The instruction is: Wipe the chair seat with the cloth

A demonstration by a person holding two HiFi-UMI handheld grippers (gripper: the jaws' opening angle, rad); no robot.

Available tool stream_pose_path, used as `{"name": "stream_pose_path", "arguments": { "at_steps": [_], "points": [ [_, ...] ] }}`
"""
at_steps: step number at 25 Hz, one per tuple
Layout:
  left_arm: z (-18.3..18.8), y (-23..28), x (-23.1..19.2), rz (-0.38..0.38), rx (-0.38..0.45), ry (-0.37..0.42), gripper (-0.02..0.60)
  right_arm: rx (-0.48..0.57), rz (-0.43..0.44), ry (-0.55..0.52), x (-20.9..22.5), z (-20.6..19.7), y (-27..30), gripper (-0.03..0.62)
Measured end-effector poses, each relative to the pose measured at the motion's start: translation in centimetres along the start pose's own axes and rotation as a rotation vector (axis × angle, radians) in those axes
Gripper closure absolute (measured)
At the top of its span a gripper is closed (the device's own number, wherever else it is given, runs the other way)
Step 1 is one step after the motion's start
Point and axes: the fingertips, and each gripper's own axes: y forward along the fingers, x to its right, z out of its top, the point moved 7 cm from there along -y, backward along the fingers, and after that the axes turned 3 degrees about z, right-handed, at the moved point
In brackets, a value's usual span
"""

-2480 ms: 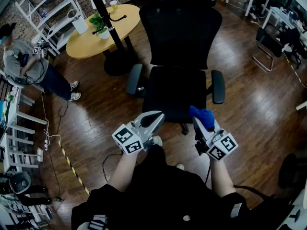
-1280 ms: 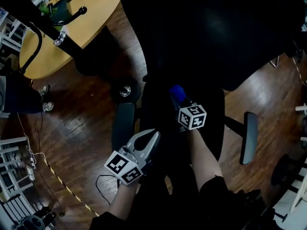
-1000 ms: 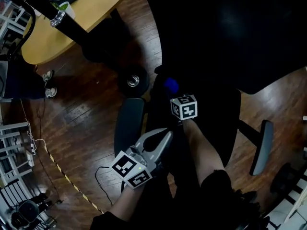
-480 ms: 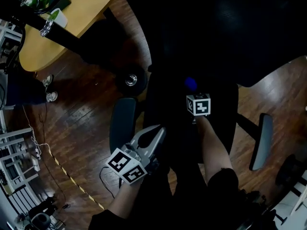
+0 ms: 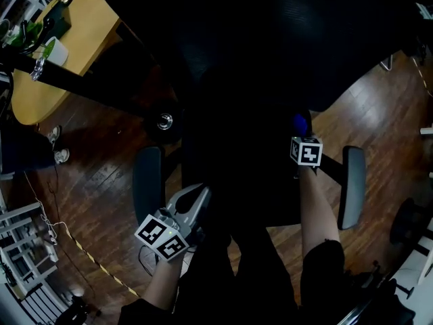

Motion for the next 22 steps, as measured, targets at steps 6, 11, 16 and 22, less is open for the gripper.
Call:
{"name": "stream_pose_path", "arguments": {
  "at_steps": [6,11,16,22],
  "points": [
    [0.3,0.8,0.8,-0.006,0.014,0.018,0.578,0.021,0.029,0.031,1.2,0.1,-1.1,0.554],
    [0.3,0.2,1.0,-0.006,0.030,0.022,0.578,0.009,0.040,0.043,1.5,-0.1,-0.9,0.554],
    [0.3,-0.6,1.2,-0.014,0.047,0.019,0.578,0.025,0.087,0.022,-4.2,0.9,-0.3,0.554],
    [0.2,-0.9,1.2,-0.026,0.074,0.010,0.578,0.009,0.415,-0.047,-20.6,2.3,3.6,0.554]
  ]
}}
